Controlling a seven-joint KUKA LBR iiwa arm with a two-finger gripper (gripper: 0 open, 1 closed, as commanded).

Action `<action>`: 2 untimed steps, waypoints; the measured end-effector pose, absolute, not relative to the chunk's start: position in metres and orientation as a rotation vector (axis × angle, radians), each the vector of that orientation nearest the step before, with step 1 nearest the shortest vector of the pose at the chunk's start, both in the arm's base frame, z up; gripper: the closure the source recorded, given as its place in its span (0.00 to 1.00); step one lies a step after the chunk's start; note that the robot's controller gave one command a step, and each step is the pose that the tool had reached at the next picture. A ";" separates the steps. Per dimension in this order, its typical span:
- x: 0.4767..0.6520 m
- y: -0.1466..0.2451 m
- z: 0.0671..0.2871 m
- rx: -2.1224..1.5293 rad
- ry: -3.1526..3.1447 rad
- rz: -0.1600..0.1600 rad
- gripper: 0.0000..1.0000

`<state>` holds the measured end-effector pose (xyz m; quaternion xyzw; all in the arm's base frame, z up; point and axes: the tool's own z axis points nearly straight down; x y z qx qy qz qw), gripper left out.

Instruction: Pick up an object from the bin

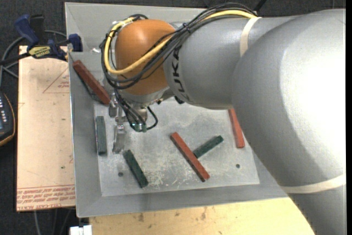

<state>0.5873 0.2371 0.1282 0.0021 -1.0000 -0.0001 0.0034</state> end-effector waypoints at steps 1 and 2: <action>0.507 0.189 0.078 0.046 -3.129 0.006 0.00; 0.506 0.115 0.069 -0.060 -3.139 0.005 0.00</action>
Offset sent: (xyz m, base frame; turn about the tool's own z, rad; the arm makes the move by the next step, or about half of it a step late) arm -0.0756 -0.0466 -0.0463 -0.0264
